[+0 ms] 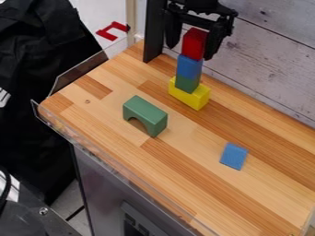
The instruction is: Move the red cube and put it on the blue block
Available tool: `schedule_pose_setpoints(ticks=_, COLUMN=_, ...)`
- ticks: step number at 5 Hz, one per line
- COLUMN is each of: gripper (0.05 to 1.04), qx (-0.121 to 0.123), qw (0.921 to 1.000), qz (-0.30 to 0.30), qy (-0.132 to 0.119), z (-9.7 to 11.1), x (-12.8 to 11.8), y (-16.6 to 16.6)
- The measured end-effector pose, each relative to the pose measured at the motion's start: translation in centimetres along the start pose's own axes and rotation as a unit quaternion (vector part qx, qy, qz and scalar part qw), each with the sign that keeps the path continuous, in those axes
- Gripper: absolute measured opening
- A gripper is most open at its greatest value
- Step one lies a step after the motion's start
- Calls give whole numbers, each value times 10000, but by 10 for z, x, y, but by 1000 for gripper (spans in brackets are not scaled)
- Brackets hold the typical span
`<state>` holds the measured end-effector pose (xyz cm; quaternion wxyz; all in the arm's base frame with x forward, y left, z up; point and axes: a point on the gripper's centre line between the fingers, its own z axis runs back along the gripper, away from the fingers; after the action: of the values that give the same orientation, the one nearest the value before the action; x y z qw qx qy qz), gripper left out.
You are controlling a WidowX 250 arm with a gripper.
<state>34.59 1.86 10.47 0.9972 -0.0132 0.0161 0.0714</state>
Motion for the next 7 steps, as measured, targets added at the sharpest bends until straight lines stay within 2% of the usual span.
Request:
schedule_pose_setpoints(ticks=2, gripper=999, qx=-24, qw=9999, qz=118, qy=-13, z=7, x=-3, y=-1)
schedule_pose_setpoints(ticks=3, gripper=1000, qx=62, qw=9995, qz=59, qy=-289, z=41, x=-11, y=-3)
schedule_pose_setpoints(ticks=4, gripper=999, qx=179, qw=9996, qz=-63, qy=-192, z=53, x=-21, y=-12)
schedule_pose_setpoints(ticks=5, gripper=1000, qx=222, qw=9993, qz=-295, qy=-89, z=50, x=-28, y=-27)
schedule_pose_setpoints(ticks=6, gripper=1000, qx=121, qw=9988, qz=-471, qy=79, z=36, x=-46, y=-45)
schedule_pose_setpoints(ticks=7, gripper=999, qx=63, qw=9983, qz=-412, qy=416, z=14, x=-65, y=-55)
